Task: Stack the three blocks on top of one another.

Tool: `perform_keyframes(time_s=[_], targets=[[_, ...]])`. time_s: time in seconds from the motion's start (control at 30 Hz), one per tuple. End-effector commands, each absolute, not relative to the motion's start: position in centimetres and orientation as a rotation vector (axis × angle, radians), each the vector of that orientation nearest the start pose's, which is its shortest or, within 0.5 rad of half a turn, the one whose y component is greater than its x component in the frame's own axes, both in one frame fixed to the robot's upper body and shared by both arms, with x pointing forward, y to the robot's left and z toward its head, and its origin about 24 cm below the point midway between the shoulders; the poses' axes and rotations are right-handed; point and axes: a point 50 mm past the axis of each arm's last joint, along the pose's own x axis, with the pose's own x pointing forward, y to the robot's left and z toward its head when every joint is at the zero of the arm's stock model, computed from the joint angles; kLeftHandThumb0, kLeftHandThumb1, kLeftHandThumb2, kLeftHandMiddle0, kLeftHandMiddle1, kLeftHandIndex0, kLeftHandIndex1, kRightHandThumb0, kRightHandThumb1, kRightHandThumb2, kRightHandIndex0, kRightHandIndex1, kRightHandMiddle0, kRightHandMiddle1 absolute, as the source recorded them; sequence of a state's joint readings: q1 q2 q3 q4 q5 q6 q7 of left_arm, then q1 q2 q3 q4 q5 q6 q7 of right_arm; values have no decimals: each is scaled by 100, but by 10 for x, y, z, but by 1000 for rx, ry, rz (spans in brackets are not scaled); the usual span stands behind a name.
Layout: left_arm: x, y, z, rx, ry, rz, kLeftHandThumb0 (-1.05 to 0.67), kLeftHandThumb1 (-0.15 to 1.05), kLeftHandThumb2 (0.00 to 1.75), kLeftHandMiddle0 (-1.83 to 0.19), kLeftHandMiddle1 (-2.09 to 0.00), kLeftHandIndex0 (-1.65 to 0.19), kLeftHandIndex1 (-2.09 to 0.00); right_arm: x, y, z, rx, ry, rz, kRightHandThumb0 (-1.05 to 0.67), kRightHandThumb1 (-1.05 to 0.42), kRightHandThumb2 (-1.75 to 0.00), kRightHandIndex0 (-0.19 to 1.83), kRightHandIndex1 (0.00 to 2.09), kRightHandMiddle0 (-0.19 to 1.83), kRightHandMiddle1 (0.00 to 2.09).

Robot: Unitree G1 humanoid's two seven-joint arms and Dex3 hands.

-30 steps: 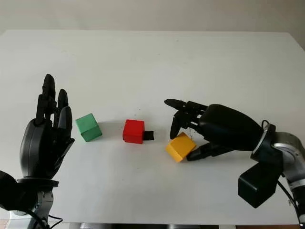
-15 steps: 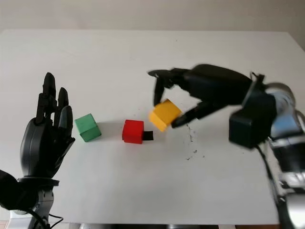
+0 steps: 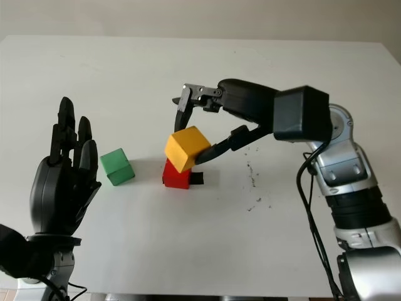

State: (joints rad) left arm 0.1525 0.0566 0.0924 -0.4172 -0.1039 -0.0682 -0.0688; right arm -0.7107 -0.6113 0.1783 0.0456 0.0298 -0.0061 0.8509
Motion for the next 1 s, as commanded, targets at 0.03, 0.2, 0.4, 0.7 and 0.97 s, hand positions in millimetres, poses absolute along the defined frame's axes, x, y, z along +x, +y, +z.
perform_keyframes(time_s=[0.03, 0.2, 0.4, 0.7, 0.97], targets=[[213, 182, 111, -4, -346, 37, -64, 105, 53, 18, -5, 19, -5, 321, -133, 227, -921, -383, 955, -44, -94, -5, 17, 7, 30, 161], [212, 180, 111, -9, -341, 43, -65, 105, 52, 17, -6, 18, -6, 329, -129, 226, -996, -441, 976, -45, -92, -5, 20, 8, 37, 157], [212, 179, 110, -12, -348, 46, -64, 105, 52, 17, -5, 18, -5, 338, -125, 233, -1038, -444, 972, -39, -91, -5, 22, 7, 38, 151], [210, 176, 108, -14, -339, 51, -64, 105, 53, 17, -5, 18, -5, 339, -119, 227, -1043, -420, 970, -38, -91, -5, 21, 6, 33, 161], [208, 175, 106, -14, -337, 61, -63, 105, 54, 17, -5, 19, -5, 345, -115, 228, -1065, -417, 1025, -41, -91, -5, 22, 6, 40, 152]])
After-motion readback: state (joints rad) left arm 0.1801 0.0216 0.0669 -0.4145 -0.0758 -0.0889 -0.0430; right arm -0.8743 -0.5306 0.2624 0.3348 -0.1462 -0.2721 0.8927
